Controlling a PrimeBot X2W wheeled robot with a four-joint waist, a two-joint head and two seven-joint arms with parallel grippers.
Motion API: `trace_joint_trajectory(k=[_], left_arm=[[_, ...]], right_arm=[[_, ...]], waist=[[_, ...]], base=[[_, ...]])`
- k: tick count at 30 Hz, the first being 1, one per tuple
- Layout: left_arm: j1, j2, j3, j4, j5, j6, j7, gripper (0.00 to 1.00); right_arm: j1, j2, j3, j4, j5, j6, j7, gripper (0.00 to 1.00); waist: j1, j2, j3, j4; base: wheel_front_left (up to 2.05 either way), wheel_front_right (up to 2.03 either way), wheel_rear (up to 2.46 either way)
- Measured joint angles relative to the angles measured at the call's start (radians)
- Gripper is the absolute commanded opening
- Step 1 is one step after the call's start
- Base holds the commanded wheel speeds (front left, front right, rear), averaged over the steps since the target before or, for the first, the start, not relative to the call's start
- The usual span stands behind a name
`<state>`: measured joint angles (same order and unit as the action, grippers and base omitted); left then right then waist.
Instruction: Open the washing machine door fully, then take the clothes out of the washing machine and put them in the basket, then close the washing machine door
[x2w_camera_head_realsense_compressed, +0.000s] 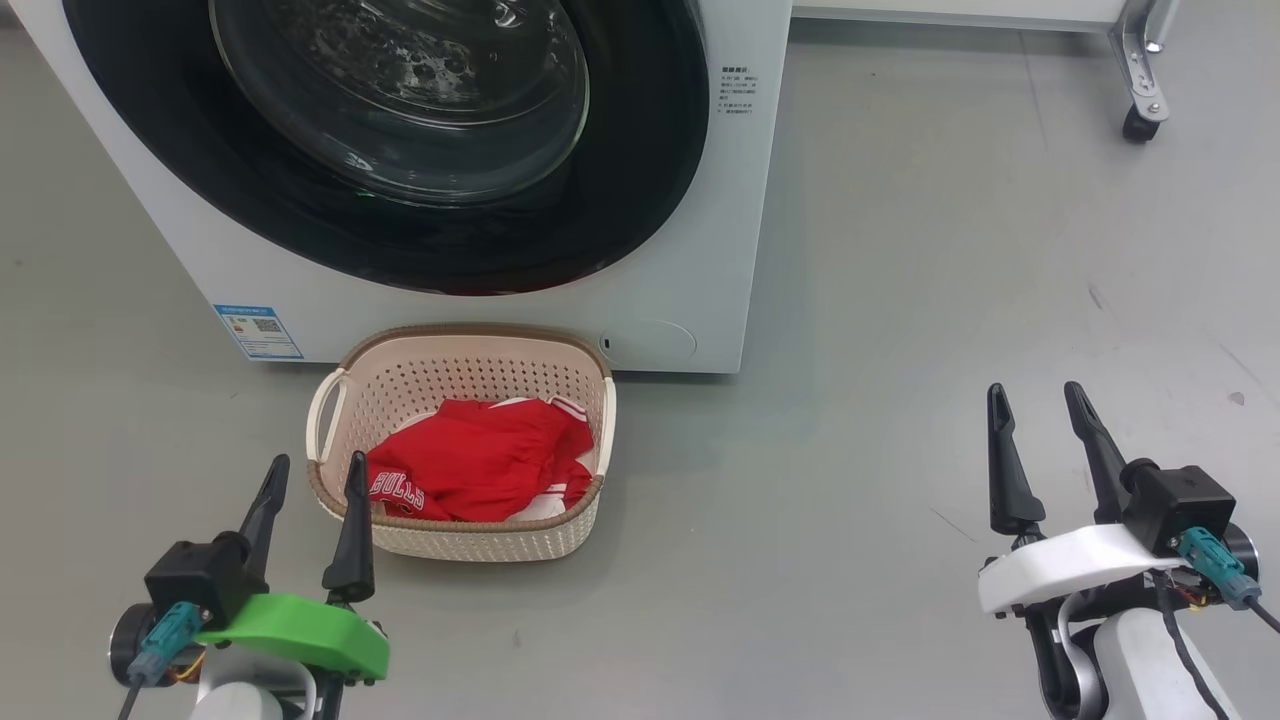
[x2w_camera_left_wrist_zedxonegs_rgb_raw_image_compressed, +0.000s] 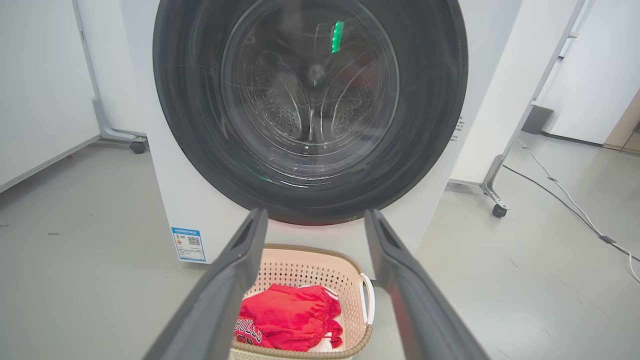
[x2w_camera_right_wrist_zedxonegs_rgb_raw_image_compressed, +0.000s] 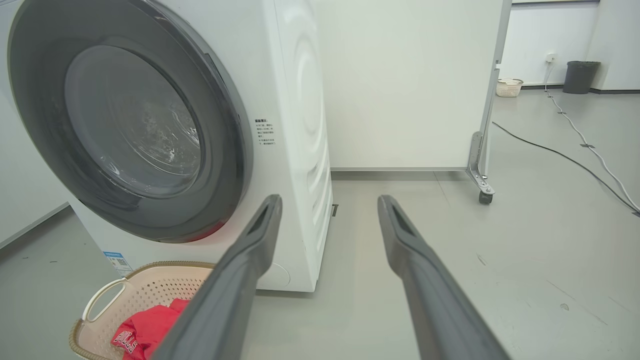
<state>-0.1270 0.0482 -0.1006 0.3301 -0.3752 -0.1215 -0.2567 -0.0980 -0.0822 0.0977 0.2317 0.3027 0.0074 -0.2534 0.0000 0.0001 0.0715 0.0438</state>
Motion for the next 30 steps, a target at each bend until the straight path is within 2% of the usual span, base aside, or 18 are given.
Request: trace_joint_trajectory(k=[20,30], left_arm=[[0.0,0.0,-0.01,-0.006,0.033,-0.004,0.0,1.0],[0.0,-0.001,-0.023,-0.017,0.01,-0.004,0.0,1.0]], right_arm=[[0.019,0.012,-0.01,-0.022,-0.007,0.009,0.0,1.0],[0.023,0.016,-0.016,-0.027,-0.014,0.012,0.0,1.0]], waist=[[0.0,0.0,0.009,0.009],[0.0,0.0,0.012,0.01]], base=[[0.0,0.0,0.0],[0.0,0.0,0.0]])
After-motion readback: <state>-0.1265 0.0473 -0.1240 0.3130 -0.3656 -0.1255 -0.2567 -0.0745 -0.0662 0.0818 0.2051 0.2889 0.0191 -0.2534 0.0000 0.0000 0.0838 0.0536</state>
